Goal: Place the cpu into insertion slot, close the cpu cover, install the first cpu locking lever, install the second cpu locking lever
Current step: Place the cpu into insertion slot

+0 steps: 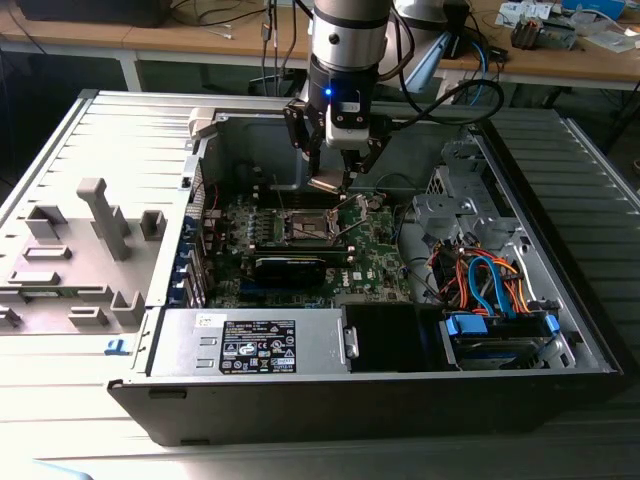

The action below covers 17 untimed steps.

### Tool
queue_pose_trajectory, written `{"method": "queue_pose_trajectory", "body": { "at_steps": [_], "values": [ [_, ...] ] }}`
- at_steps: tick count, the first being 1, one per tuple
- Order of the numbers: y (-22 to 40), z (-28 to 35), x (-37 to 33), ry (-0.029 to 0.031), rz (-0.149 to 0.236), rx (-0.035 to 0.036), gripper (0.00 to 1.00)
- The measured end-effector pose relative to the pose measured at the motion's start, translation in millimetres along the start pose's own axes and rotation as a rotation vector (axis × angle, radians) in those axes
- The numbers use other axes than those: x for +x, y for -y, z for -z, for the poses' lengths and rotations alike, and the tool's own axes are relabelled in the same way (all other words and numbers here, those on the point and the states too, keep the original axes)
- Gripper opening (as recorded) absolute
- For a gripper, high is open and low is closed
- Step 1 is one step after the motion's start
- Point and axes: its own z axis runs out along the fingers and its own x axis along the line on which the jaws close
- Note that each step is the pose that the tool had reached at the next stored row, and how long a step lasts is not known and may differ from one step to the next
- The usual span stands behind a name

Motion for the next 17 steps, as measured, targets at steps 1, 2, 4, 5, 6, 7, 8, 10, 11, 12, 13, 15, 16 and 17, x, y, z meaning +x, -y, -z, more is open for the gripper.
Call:
{"method": "queue_pose_trajectory", "body": {
  "at_steps": [1, 2, 4, 5, 6, 7, 8, 10, 11, 12, 13, 15, 16, 17],
  "values": [
    [0.0, 0.0, 0.0, 0.0000, 0.000, 0.0000, 0.55],
    [0.0, 0.0, 0.0, 0.0000, -0.001, -0.0001, 0.55],
    [0.0, 0.0, 0.0, 0.0000, -0.002, 0.0000, 0.55],
    [0.0, -0.1, 0.0, 0.0000, -0.002, -0.0001, 0.55],
    [0.0, -0.1, 0.0, 0.0000, -0.003, -0.0001, 0.55],
    [0.0, 0.0, 0.0, 0.0001, -0.003, 0.0000, 0.55],
    [0.0, -0.1, 0.0, 0.0001, -0.004, -0.0001, 0.55],
    [0.0, -0.1, 0.0, 0.0001, -0.005, 0.0000, 0.55],
    [0.0, -0.1, 0.0, 0.0000, -0.006, -0.0001, 0.55],
    [0.0, -0.1, 0.0, 0.0001, -0.006, -0.0001, 0.55],
    [0.0, -0.1, 0.0, 0.0001, -0.007, -0.0001, 0.55],
    [0.0, -0.1, 0.0, 0.0001, -0.007, -0.0001, 0.55],
    [0.0, -0.1, 0.0, 0.0001, -0.008, -0.0001, 0.55],
    [0.0, -0.1, 0.0, 0.0001, -0.009, -0.0001, 0.55]
  ]
}}
